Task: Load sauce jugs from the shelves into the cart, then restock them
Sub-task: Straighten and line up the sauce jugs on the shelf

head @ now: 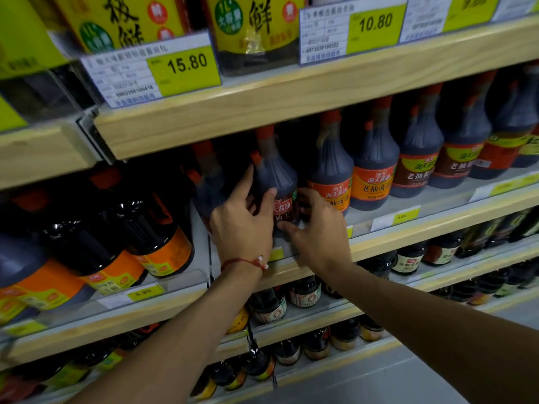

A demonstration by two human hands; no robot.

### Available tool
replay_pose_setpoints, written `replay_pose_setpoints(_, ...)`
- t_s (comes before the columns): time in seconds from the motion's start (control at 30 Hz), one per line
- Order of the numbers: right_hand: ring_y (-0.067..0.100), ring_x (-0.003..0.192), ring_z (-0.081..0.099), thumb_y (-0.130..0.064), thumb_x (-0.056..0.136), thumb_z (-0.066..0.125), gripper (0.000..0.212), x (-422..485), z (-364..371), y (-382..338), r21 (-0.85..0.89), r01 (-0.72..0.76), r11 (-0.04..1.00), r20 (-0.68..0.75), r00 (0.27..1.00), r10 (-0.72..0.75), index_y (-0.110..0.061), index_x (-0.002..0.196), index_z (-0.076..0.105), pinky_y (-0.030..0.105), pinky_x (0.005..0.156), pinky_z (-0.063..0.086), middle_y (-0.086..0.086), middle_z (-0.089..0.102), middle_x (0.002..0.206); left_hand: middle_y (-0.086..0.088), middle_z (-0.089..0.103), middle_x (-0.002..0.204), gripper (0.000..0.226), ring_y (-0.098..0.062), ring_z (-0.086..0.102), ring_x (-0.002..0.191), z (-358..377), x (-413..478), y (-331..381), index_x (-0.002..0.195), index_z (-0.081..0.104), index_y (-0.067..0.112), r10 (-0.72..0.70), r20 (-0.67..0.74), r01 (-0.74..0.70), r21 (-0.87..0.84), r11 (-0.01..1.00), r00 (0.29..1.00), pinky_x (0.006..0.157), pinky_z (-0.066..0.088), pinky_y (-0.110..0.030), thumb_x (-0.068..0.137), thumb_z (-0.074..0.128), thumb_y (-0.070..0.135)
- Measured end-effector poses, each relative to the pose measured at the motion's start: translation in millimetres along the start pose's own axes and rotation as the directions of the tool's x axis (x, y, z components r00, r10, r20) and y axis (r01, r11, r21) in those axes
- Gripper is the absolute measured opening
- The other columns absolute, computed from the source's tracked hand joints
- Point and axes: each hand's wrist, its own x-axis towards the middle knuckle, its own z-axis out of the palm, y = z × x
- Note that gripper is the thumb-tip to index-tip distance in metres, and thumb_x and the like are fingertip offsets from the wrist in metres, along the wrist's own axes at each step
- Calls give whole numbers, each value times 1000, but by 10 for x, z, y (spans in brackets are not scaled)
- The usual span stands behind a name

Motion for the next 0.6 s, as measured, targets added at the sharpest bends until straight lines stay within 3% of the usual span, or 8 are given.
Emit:
replay_pose_setpoints(0.07, 21, 108, 67, -31, 76, 88, 60, -2, 25, 7, -4, -2, 1000, -11, 1000, 2, -26, 127, 57, 48, 89, 57, -4, 70, 116, -3, 75, 112, 51, -16, 71, 103, 13, 17, -17, 133, 62, 34, 45, -33, -41, 110, 993, 998, 87, 60, -43, 84, 72, 47)
replay_pose_setpoints(0.13, 22, 108, 66, -34, 74, 89, 65, -3, 43, 11, -18, 0, 1000, -11, 1000, -1, -26, 129, 56, 48, 89, 57, -2, 69, 118, -5, 76, 107, 48, -24, 72, 100, 29, 32, -24, 130, 64, 36, 65, -78, -52, 160, 986, 995, 85, 59, -45, 84, 71, 50)
replay_pose_setpoints(0.3, 26, 111, 63, -39, 70, 92, 77, -25, 83, -27, -57, -16, 998, -22, 1000, 15, -23, 134, 51, 49, 89, 55, 0, 60, 126, -2, 78, 97, 41, -24, 73, 95, 50, 106, -27, 121, 71, 37, 67, -114, -41, 212, 977, 991, 82, 59, -42, 83, 74, 52)
replay_pose_setpoints(0.47, 25, 114, 62, -38, 73, 90, 76, -65, 122, -53, -43, -30, 999, -61, 998, 27, -23, 135, 49, 47, 90, 55, -2, 58, 130, 0, 77, 98, 34, -21, 73, 97, 65, 204, 16, 109, 77, 32, -15, -150, 35, 130, 991, 989, 83, 59, -33, 79, 78, 49)
replay_pose_setpoints(0.6, 24, 116, 62, -37, 75, 90, 76, -101, 105, -51, -23, -26, 999, -57, 998, 24, -24, 138, 48, 49, 93, 54, -2, 58, 132, 2, 77, 95, 30, -14, 74, 94, 12, 177, 22, 104, 79, 25, -3, -137, 7, 30, 1000, 991, 83, 60, -30, 79, 81, 41)
